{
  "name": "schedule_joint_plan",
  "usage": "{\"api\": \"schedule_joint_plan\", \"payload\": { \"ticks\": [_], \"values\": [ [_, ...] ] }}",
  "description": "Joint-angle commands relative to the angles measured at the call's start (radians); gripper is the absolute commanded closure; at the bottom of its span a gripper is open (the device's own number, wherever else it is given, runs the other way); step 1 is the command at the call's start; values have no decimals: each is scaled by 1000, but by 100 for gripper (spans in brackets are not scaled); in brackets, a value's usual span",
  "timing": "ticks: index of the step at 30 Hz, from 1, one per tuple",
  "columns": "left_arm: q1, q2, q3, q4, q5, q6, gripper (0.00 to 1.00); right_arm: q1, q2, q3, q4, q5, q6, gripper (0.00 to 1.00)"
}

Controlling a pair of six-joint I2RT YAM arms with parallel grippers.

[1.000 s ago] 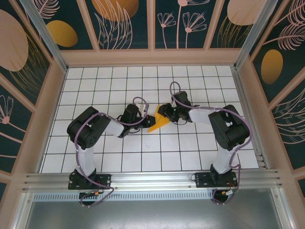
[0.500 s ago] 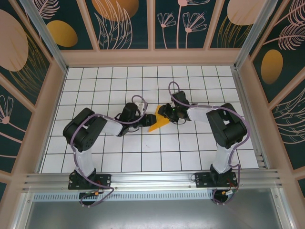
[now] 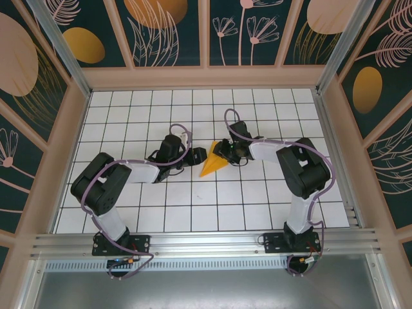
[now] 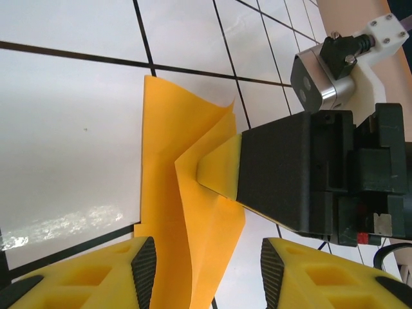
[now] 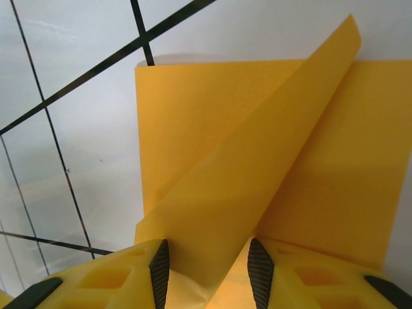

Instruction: Fold a paper plane with a square sheet of paper (pick it up from the middle)

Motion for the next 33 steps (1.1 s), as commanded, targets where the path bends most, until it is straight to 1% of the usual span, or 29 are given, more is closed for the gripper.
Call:
{"api": "schedule_joint_plan", "payload": {
  "ticks": [1,5,11,12,17,22,28,33],
  "values": [
    [3,-19,-9,-8,21,-2,52,10,65,6,-131,105,-36,60],
    [4,16,10,-17,73,-7,57,10,85,20,-156,113,-37,59],
    [4,16,2,-2,80,-30,64,10,110,51,-202,114,-28,52],
    [5,19,4,0,87,-32,65,27,116,60,-214,117,-25,52],
    [4,50,7,43,152,-61,73,28,147,89,-264,134,-17,51],
    [3,91,21,56,195,-74,78,28,163,95,-275,126,-8,48],
    [3,125,51,14,180,-73,79,28,168,95,-281,130,-15,43],
    [3,135,73,-66,127,-56,81,29,181,100,-292,138,-19,43]
  ]
}}
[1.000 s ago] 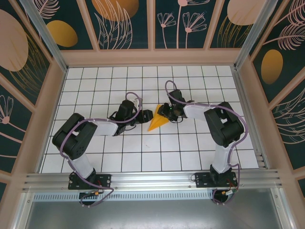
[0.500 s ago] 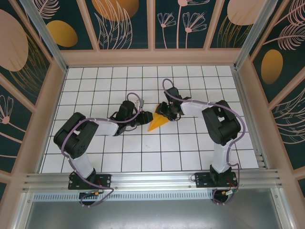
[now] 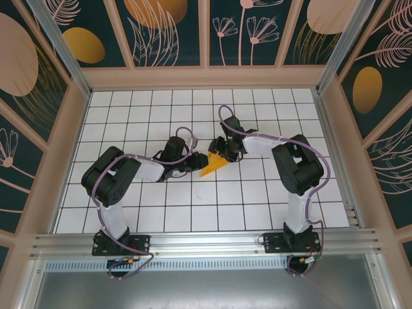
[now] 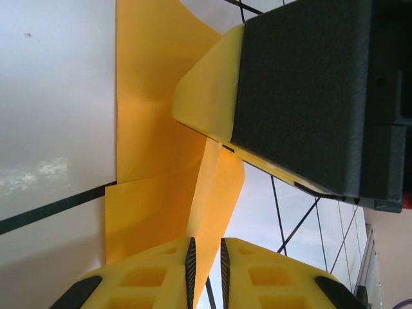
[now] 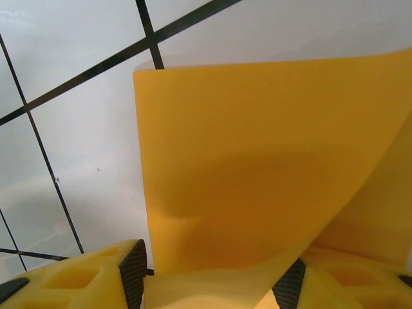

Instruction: Fold a paper plane with a square sheet of paper (pick it up from the middle)

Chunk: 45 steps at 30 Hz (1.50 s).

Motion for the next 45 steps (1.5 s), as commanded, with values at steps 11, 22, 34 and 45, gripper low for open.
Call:
{"api": "schedule_joint_plan", "payload": {
  "ticks": [11,22,34,45],
  "values": [
    [3,40,60,-147,-80,28,83,2,110,-38,-100,64,-20,43],
    [4,49,71,-168,-84,32,83,-2,83,-58,-55,46,-32,44],
    [5,49,72,-185,-87,30,82,-6,66,-93,-16,38,-38,55],
    [19,-56,21,-69,-115,-40,69,-7,101,-80,-56,73,-54,59]
  ]
}}
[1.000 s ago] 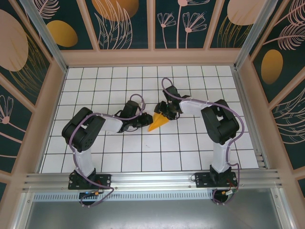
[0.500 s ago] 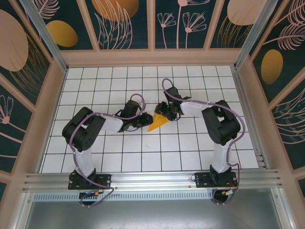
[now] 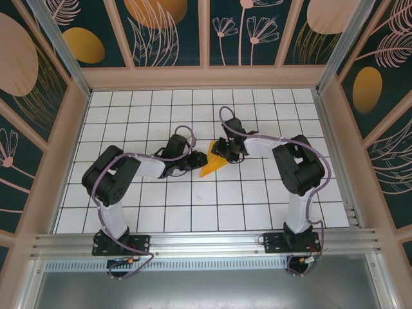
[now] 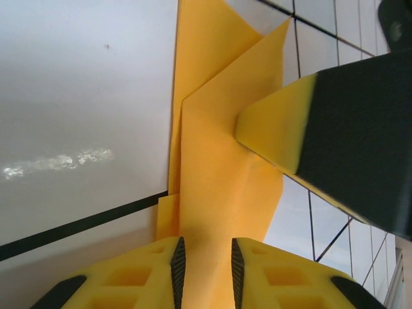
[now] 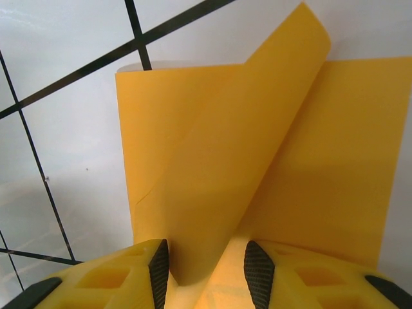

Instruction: Fold a paper plane with a square sheet of paper (pick it up from the middle)

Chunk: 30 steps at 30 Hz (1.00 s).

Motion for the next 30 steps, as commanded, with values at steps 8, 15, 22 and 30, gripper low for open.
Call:
{"api": "schedule_joint_plan", "payload": {
  "ticks": [8,15,22,30],
  "values": [
    [21,-28,-28,55,-16,-32,60,0,110,-49,-84,65,-30,57],
    [21,-13,-25,63,2,-40,64,-1,126,-34,-115,84,-29,56],
    [21,-30,-36,100,28,-42,75,7,153,-13,-152,114,-26,59],
    [19,-11,-37,142,97,-50,79,11,171,8,-171,117,-23,58]
  ]
}}
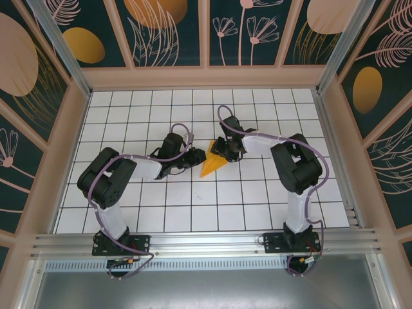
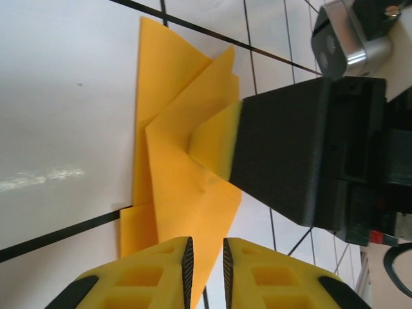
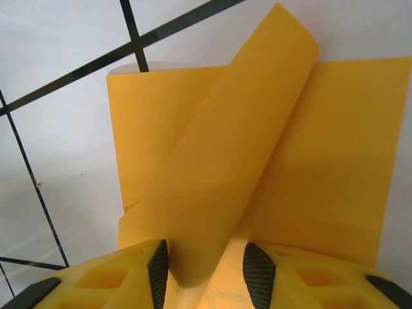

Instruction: Fold a paper plane with a square sheet of paper (pick it up from the middle)

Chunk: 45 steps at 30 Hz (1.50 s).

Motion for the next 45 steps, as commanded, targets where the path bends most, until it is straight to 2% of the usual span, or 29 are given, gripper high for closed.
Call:
{"api": "schedule_joint_plan", "payload": {
  "ticks": [1,11,21,31,40,45],
  "values": [
    [2,22,-6,45,51,-10,79,6,139,-50,-104,98,-16,58],
    [-13,89,39,9,88,-3,82,6,150,-41,-113,94,-3,57],
    [-14,102,68,-134,-31,37,84,6,156,-41,-119,101,-5,57],
    [-14,93,68,-147,-41,37,85,10,177,-30,-131,105,-19,57],
    [-7,-8,35,-124,-112,20,86,17,209,-11,-150,112,-24,57],
    [-6,-10,25,-76,-58,6,85,17,220,-6,-155,114,-24,54]
  ]
}}
